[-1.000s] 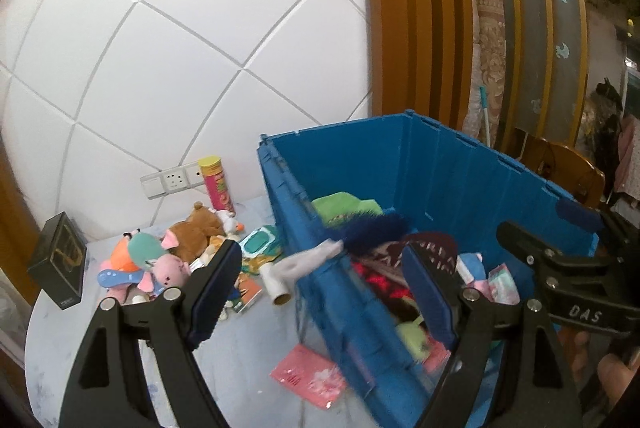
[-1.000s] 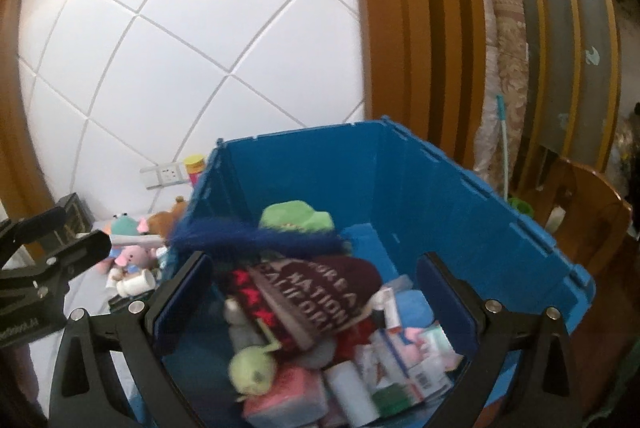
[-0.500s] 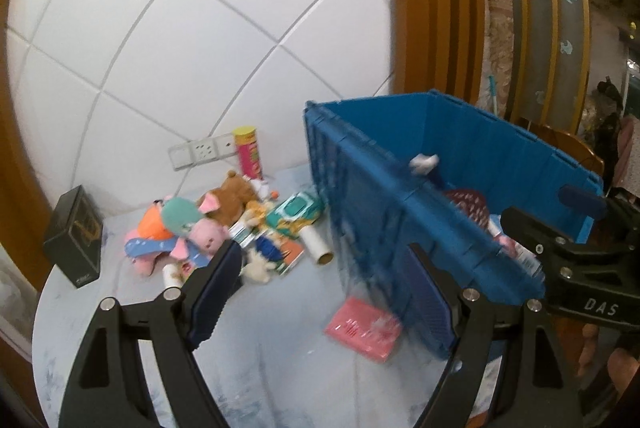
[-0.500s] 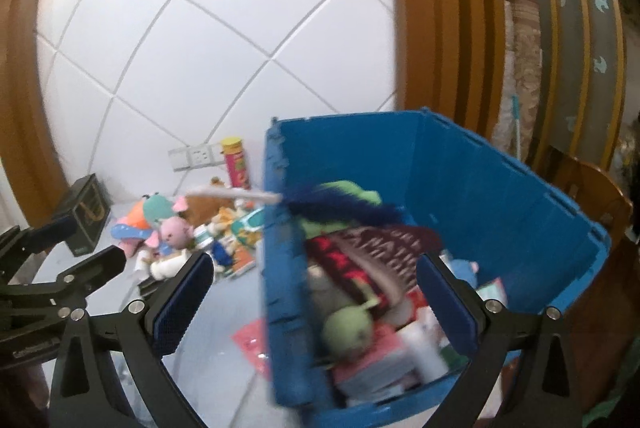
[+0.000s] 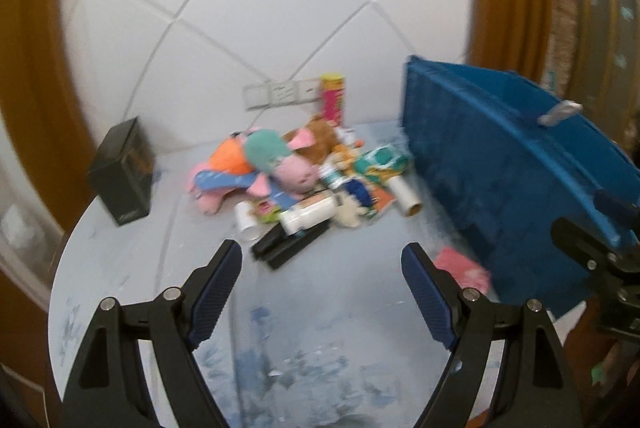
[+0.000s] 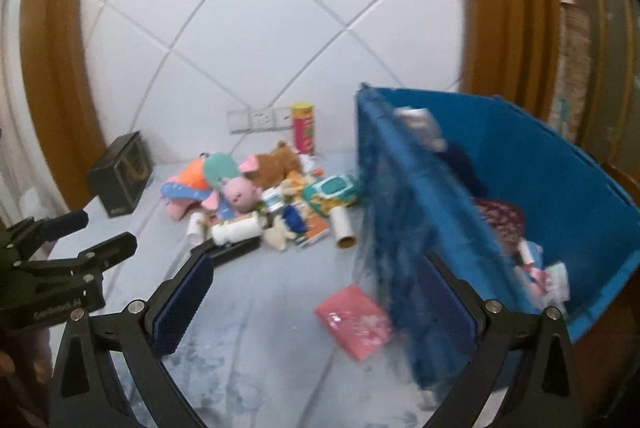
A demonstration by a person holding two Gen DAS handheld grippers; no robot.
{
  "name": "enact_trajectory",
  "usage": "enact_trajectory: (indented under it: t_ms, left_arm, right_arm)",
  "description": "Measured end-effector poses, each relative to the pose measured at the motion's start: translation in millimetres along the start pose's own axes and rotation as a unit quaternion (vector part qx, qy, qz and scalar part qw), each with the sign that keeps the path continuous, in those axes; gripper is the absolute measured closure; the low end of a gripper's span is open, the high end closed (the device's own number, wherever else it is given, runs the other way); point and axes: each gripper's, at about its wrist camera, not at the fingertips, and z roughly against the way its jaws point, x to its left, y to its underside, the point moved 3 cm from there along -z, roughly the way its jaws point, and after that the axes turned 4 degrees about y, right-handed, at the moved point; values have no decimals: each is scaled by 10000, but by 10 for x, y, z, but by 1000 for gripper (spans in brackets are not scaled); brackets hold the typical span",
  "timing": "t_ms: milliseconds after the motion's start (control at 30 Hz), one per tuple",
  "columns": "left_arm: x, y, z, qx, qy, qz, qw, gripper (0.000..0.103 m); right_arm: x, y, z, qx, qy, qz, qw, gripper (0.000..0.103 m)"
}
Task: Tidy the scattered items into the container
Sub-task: 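Withdraw both open tools from the crate back over the table pile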
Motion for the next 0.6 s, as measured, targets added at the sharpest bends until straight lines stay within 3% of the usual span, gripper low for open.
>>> enact_trajectory:
  t_ms: [367,600]
  left_arm:
    - [586,-46,-445,252,-653,408,9967,21]
    - [853,50,-970,716,-893,572,9918,21]
  right_arm:
    - [544,-107,-813,381,-828,509,9945,0]
    - [663,-35,-1521,832,-1132,529,9887,0]
